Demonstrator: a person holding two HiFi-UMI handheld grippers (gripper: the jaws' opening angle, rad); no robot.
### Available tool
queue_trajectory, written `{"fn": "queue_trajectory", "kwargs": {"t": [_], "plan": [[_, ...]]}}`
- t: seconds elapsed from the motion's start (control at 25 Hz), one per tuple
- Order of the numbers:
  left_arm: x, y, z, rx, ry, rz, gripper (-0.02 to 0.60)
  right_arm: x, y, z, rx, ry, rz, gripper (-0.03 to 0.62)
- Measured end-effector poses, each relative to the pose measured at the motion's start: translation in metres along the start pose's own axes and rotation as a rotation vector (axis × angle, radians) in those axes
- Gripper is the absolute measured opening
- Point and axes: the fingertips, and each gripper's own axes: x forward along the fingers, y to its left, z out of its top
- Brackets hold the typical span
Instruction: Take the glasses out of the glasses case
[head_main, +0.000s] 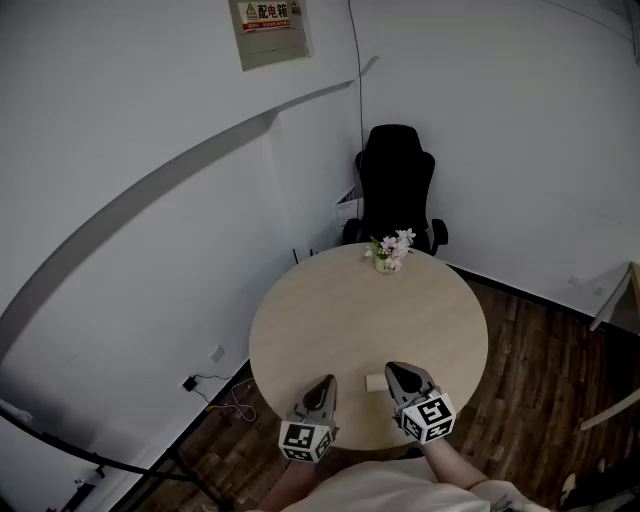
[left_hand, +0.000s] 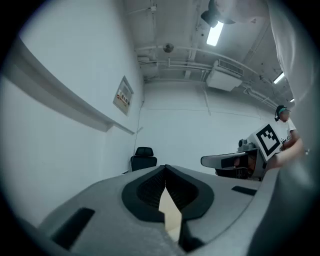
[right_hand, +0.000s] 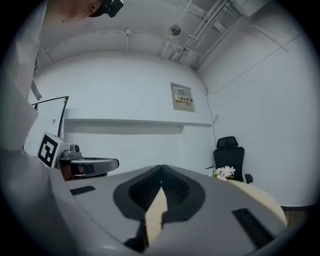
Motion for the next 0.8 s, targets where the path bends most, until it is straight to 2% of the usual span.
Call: {"fn": "queue_trajectory", "kwargs": {"t": [0.6, 0.8], "plan": [[0.007, -0.007, -0.004, 0.024, 0.002, 0.000, 0.005, -0.004, -0.007, -0.007, 0.011, 0.013, -0.004, 0.013], [0.010, -0.016, -0.002, 0.028, -0.010, -0.029, 0.005, -0.008, -0.011, -0.008, -0.002, 0.027, 0.005, 0.013]]}}
